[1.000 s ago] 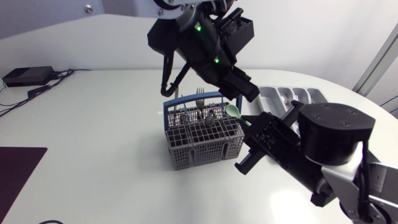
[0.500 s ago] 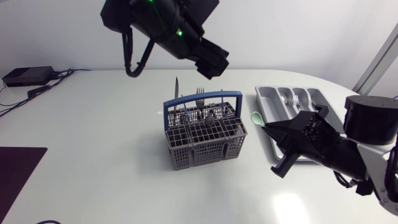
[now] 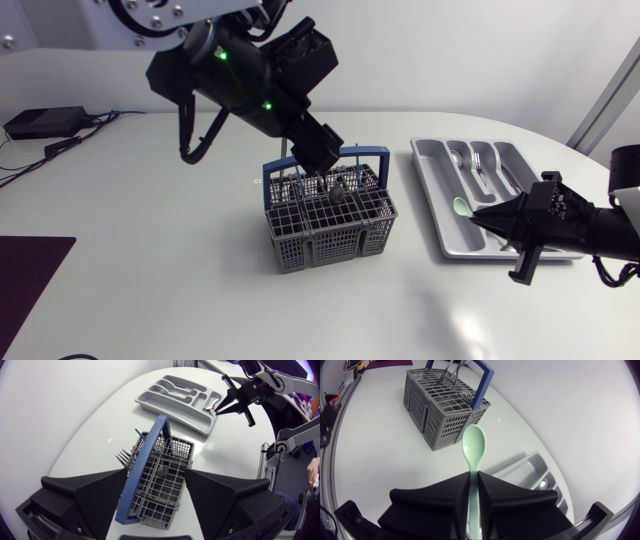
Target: Unload the cutlery basket into the drawer organizer.
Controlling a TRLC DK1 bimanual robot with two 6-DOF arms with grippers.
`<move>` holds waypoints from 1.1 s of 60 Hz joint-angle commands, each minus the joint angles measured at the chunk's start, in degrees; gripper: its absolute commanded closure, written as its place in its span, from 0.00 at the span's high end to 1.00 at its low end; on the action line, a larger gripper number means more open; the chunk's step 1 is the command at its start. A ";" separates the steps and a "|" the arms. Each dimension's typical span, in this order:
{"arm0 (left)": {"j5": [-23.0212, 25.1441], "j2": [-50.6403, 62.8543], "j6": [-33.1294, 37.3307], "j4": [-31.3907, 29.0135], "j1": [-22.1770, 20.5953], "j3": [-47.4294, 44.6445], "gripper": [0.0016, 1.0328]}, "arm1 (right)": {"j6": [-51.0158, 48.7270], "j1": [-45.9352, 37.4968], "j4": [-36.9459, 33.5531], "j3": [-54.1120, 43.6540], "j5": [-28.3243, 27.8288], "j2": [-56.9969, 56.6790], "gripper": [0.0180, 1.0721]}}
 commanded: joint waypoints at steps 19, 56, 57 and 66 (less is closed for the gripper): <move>0.60 -5.81 2.88 3.87 -0.16 -6.94 0.77 | -30.70 -14.14 -10.00 14.05 -2.78 23.30 0.09; 0.60 -6.16 3.14 5.01 -0.42 -9.67 0.78 | -47.05 -20.47 -5.52 18.80 2.84 37.45 0.13; 0.60 -6.25 3.14 5.10 -0.42 -9.75 0.78 | -47.14 -20.47 -4.29 18.36 2.75 37.45 0.17; 0.60 -7.22 3.14 5.10 -0.42 -10.46 0.78 | -47.23 -20.38 0.11 16.95 2.75 37.36 0.21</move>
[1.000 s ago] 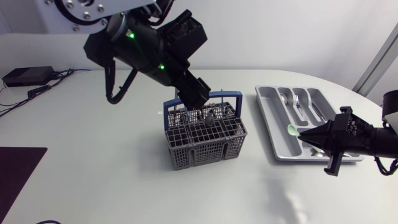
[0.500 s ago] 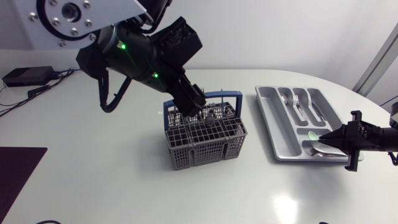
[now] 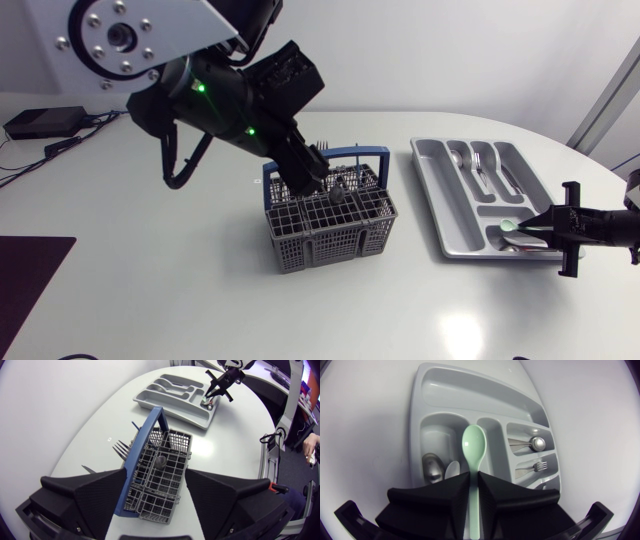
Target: Unload the cutlery basket into the drawer organizer.
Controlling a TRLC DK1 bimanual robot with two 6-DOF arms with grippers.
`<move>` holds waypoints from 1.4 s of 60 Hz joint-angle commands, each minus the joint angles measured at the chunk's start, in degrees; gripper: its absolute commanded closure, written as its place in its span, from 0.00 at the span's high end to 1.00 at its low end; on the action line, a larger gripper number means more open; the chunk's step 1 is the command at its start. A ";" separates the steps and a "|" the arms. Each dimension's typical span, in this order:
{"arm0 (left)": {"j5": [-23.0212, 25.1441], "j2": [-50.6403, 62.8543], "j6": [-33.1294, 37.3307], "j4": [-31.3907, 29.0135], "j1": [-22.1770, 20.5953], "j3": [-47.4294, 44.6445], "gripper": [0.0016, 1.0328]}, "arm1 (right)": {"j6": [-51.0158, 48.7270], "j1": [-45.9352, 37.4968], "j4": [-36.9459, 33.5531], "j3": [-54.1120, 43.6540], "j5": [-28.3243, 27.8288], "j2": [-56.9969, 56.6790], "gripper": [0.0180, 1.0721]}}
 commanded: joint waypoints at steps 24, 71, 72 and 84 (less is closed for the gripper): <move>0.60 -3.71 1.00 0.18 -0.27 -2.48 0.78 | -3.30 0.06 3.00 -4.63 -0.22 -3.27 0.52; 0.60 -14.34 9.26 10.81 -3.26 -22.96 0.89 | 54.80 29.41 -21.35 1.78 -4.70 -25.51 0.58; 0.60 -14.43 9.53 11.25 -3.08 -23.40 0.89 | 55.85 30.29 -21.35 1.87 -4.70 -25.77 0.58; 0.60 -15.22 10.49 16.88 -2.64 -28.41 0.89 | 70.97 40.57 -18.97 3.72 -5.32 -25.68 0.58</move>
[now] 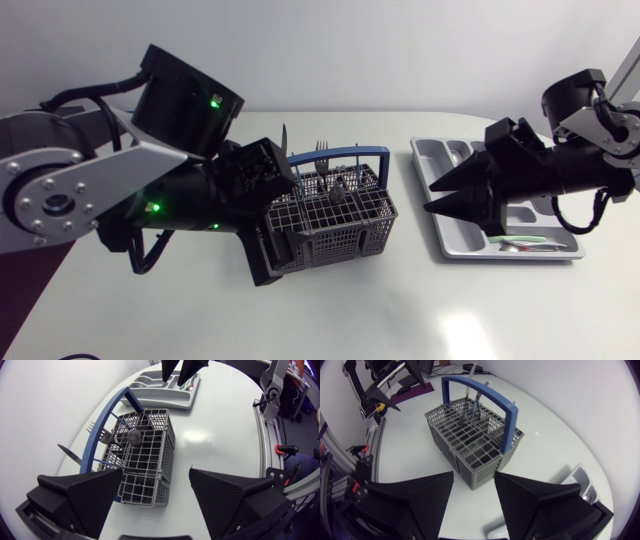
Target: Unload the cutlery basket into the drawer organizer.
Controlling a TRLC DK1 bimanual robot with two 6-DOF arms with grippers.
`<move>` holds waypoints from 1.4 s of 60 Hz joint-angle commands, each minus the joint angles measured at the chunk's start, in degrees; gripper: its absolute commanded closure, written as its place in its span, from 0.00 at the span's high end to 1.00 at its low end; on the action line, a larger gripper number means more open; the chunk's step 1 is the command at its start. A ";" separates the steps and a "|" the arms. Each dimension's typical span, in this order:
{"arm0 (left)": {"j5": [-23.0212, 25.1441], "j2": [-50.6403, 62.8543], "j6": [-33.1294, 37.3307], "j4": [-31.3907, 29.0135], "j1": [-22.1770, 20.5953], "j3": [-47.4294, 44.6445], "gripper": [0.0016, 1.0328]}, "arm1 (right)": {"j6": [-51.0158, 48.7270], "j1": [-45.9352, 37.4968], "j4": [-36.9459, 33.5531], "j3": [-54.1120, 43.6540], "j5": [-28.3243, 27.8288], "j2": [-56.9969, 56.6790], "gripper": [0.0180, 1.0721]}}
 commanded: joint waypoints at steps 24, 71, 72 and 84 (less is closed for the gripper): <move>0.60 -2.75 1.91 12.41 0.86 -10.38 0.89 | 28.04 14.58 13.90 3.49 0.70 7.36 0.55; 0.69 -5.83 2.08 15.57 1.83 -13.72 0.89 | 40.43 24.60 29.20 -0.12 14.85 13.16 0.34; 0.69 -5.91 2.08 15.57 1.83 -13.81 0.89 | 40.43 24.69 29.46 -0.21 15.20 13.25 0.34; 0.69 -6.27 2.08 15.57 1.74 -14.07 0.89 | 40.79 24.95 30.25 -0.29 15.99 14.04 0.31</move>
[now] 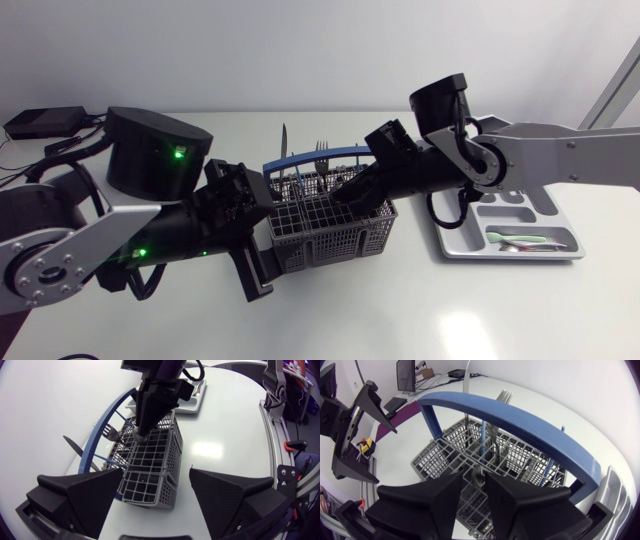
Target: Unload the cutlery basket into the drawer organizer.
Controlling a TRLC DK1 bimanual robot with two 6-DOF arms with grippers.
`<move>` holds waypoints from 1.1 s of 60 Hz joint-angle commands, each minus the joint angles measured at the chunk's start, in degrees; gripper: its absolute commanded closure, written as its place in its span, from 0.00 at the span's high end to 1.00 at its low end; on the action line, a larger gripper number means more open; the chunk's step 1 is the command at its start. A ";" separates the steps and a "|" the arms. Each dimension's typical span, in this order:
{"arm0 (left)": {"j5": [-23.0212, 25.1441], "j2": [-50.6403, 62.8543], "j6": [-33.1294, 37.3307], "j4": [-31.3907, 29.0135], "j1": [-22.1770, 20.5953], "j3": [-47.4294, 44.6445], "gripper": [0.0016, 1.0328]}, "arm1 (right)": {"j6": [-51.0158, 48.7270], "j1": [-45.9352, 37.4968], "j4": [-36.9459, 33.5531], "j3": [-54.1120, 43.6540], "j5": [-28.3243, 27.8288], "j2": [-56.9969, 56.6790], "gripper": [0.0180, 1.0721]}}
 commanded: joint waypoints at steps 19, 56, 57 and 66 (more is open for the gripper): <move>0.66 -1.06 0.64 0.84 0.21 -1.92 0.89 | 1.75 1.29 1.75 -1.30 1.18 2.48 0.08; 2.42 -0.27 -0.77 -2.14 1.26 0.10 0.90 | 2.54 1.37 -3.26 -1.91 -0.58 -8.42 0.06; 2.42 -0.19 -0.86 -2.14 1.26 0.19 0.90 | 2.72 1.37 -3.43 -1.91 -0.76 -8.68 0.06; 1.98 0.43 -1.03 -2.14 0.73 0.19 0.89 | 3.24 1.64 -4.75 -2.09 -1.55 -10.79 0.06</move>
